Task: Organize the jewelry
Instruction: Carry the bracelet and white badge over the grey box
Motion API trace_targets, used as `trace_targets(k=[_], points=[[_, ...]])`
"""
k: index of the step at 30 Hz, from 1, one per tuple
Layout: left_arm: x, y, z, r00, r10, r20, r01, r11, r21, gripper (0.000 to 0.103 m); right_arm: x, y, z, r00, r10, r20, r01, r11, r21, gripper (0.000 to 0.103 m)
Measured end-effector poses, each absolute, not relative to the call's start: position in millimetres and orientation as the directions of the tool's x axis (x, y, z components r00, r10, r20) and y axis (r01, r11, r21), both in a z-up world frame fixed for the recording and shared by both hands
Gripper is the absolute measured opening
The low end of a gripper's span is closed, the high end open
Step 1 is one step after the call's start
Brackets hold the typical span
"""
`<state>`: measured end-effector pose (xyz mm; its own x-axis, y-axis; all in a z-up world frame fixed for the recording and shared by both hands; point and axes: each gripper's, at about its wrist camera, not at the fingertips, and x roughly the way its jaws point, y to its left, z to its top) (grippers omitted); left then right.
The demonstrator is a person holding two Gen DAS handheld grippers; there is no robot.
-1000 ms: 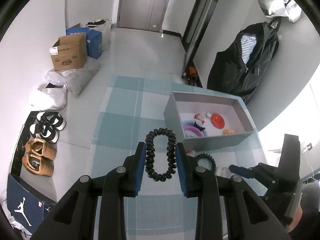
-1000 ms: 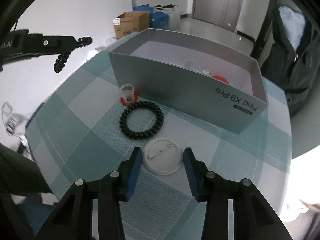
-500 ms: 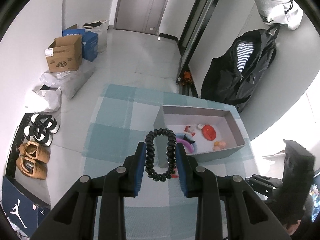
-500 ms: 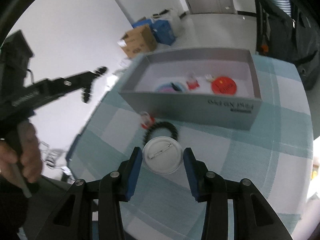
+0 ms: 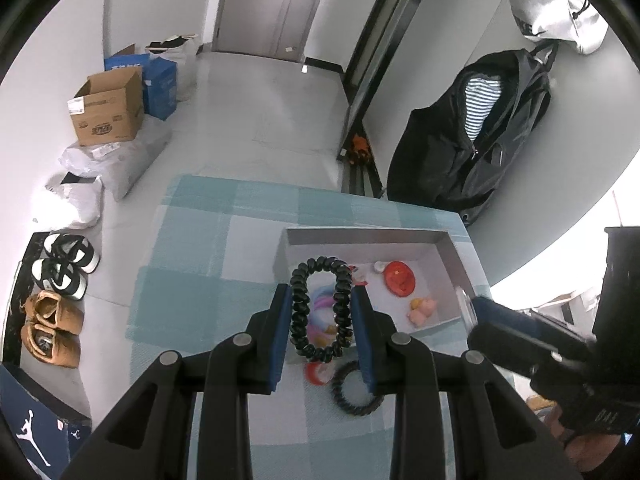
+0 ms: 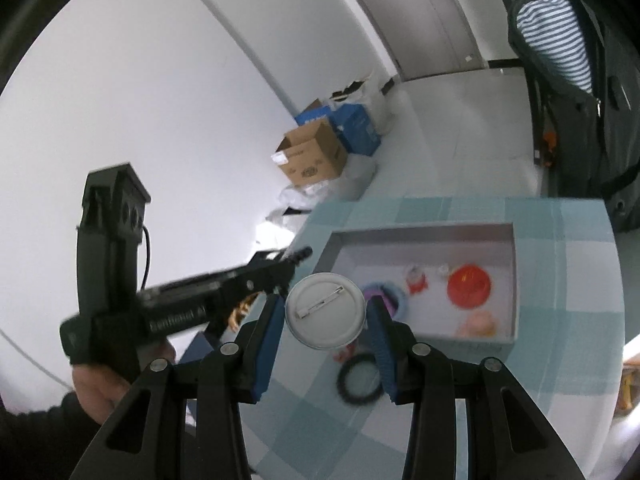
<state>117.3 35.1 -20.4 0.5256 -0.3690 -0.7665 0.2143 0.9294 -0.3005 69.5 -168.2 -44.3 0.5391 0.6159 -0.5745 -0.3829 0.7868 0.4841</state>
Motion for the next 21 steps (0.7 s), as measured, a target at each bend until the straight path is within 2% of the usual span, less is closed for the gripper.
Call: trace_targets(k=[21], points=[[148.3, 2.8, -49.7, 0.394, -0.402, -0.826, 0.261, 0.911, -0.319, 0.024, 128.4, -189.4, -70.0, 0.532, 0.554, -0.640, -0.255, 0.826, 0.503, 0.041]])
